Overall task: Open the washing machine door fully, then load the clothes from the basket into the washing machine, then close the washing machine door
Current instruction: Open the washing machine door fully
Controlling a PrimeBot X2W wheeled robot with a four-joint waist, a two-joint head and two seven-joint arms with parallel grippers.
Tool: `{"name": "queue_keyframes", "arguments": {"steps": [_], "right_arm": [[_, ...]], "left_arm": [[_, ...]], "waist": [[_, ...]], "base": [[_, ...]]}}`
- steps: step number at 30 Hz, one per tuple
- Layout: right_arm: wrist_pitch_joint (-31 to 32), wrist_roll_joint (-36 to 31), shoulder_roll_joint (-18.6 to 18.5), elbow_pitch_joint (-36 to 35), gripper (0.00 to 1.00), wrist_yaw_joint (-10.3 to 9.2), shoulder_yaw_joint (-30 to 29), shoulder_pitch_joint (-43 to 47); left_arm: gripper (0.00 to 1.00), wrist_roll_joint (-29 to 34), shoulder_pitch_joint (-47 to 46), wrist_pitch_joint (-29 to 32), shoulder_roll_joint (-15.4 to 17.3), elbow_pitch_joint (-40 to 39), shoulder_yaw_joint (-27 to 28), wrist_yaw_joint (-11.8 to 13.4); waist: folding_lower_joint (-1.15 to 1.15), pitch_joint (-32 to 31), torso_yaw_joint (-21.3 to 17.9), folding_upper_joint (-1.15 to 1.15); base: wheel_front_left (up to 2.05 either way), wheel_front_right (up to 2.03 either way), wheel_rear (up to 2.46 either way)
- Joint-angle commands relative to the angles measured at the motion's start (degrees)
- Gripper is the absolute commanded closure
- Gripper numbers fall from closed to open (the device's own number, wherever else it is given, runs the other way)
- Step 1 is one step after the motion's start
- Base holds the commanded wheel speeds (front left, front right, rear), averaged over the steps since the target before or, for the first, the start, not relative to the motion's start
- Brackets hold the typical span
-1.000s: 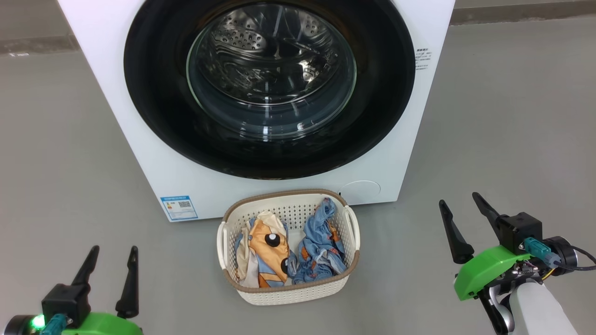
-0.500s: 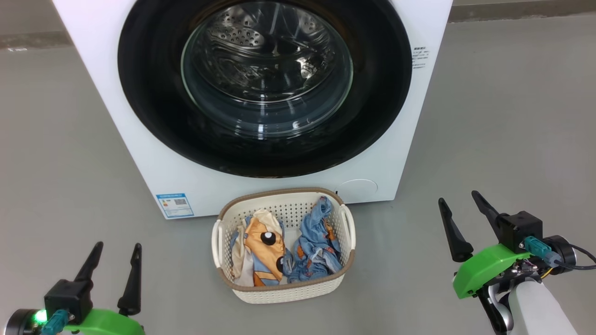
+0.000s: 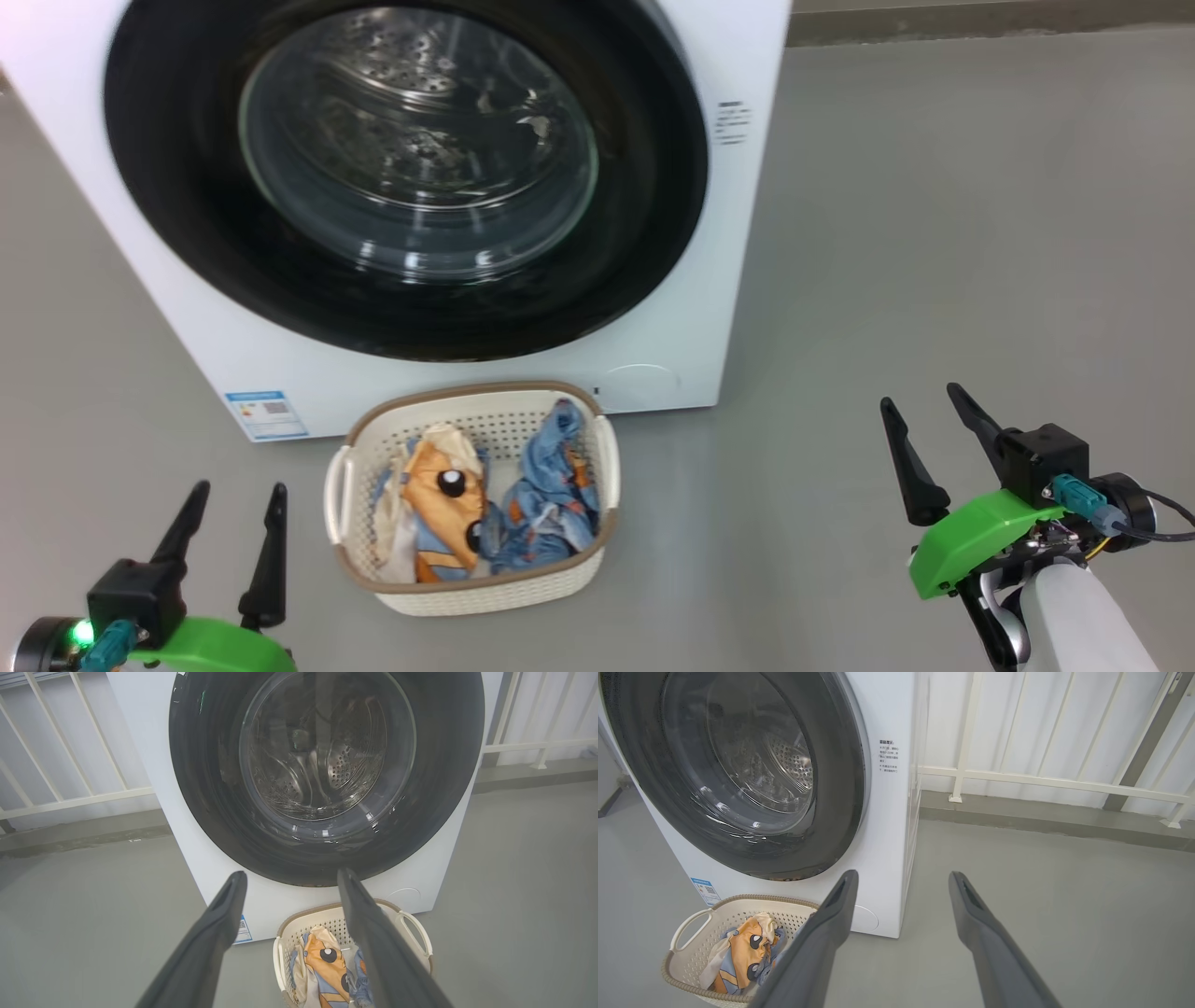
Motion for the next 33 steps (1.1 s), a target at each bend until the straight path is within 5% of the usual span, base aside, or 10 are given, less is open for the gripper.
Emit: {"name": "queue_keyframes", "arguments": {"steps": [1, 12, 33], "right_arm": [[-0.76, 0.16, -0.01, -1.29, 0.0, 0.09, 0.98, -2.04], [-1.27, 1.12, 0.24, -1.91, 0.0, 0.09, 0.87, -1.81], [-1.32, 2.18, 0.11, -2.38, 0.0, 0.09, 0.84, -1.01]], "left_arm": [[0.0, -0.68, -2.84, -0.38, 0.88, -1.96, 2.33, -0.13], [0.0, 0.46, -1.39, -0.38, 0.06, -4.36, 2.46, -0.05], [0.0, 1.23, 0.23, -0.38, -1.55, -5.97, 4.14, -0.27]], "waist": [[0.0, 0.01, 0.01, 0.0], [0.0, 0.16, 0.11, 0.0], [0.0, -0.38, 0.56, 0.0]], "base": [[1.24, 1.18, -2.42], [0.74, 0.74, -1.48], [0.03, 0.03, -0.06]]}}
